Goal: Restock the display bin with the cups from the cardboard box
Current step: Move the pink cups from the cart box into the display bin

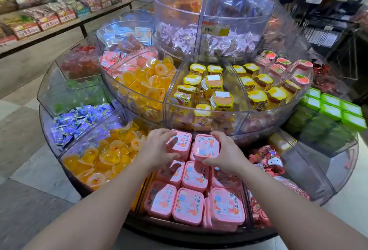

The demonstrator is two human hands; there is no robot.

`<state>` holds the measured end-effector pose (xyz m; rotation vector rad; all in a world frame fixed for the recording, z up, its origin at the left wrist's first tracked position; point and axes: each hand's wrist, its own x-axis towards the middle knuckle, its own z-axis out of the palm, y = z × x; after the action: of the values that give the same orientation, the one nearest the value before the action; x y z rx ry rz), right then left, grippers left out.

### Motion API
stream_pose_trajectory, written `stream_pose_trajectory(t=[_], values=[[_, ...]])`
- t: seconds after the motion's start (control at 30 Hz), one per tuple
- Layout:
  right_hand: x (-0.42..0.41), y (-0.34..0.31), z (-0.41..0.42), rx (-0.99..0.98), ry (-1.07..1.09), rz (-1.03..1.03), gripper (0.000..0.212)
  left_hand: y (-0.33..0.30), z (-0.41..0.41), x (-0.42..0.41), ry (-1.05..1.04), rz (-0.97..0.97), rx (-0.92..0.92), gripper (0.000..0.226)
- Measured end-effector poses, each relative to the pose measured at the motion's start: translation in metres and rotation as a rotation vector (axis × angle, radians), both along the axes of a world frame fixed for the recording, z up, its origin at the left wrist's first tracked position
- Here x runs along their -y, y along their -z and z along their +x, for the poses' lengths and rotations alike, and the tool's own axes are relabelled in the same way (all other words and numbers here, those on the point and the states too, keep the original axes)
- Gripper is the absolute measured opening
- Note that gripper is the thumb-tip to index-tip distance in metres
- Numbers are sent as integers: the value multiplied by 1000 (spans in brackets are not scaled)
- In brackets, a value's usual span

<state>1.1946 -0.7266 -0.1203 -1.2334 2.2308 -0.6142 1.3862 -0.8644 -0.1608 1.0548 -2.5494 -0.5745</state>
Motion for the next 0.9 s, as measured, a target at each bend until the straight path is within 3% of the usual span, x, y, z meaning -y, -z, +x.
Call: stream_pose_trajectory(t=[0.13, 0.23, 0.3, 0.4, 0.5, 0.6, 0.63, 0.77, 0.83, 0.9], values=[[3, 2, 0, -11, -6, 22, 96, 2, -10, -11, -64, -81, -28, 43], [4, 0, 1, 14, 25, 3, 98, 1, -13, -20, -86, -146, -116, 49], [4, -3, 2, 35, 41, -23, 97, -3, -18, -30, -34, -90, -218, 57], [3, -9, 5, 77, 81, -72, 91, -19, -24, -49, -15, 176, -265, 58], [2, -16, 8, 178, 156, -134, 91, -29, -30, -66, -119, 734, -467, 50], [2, -23, 11, 235, 130, -124, 104, -25, -31, -69, -171, 872, -609, 37], [2, -24, 11, 268, 120, -118, 96, -25, -31, -68, -173, 888, -642, 38], [-3, -31, 8, 360, 187, -156, 25, -29, -27, -67, -128, 873, -645, 46], [-4, -29, 4, 352, 263, -166, 13, -30, -27, -69, -114, 786, -547, 50], [-4, -27, 1, 321, 274, -107, 19, -32, -29, -66, -98, 662, -432, 51]])
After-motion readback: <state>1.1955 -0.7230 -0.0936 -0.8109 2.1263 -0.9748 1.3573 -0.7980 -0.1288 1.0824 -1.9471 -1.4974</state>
